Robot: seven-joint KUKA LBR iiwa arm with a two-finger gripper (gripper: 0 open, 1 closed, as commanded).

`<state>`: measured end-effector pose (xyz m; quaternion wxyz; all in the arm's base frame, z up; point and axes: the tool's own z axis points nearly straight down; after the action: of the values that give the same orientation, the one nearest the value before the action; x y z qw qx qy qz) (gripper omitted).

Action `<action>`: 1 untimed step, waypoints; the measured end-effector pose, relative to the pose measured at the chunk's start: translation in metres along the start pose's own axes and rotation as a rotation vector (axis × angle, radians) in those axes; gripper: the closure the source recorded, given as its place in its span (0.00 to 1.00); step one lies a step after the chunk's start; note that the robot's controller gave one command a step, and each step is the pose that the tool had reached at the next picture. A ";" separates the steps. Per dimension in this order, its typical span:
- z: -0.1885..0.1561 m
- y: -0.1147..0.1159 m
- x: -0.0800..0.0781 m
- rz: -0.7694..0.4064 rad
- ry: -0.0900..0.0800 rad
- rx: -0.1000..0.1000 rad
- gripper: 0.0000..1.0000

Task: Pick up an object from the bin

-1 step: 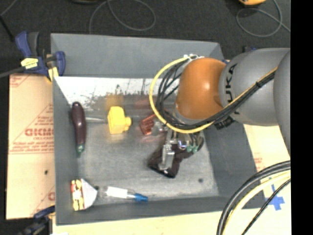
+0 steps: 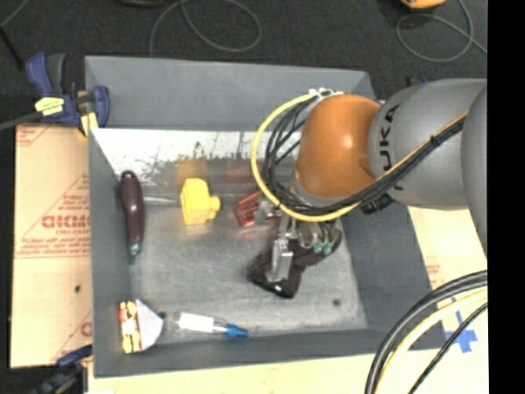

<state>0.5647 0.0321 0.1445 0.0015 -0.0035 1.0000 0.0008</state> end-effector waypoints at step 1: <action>0.011 -0.010 -0.001 -0.063 -0.003 0.001 0.00</action>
Offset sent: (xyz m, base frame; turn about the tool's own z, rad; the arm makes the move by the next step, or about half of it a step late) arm 0.0136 -0.0569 -0.0687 -0.0607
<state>0.5662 0.0216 0.1337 0.0030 -0.0349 0.9994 0.0004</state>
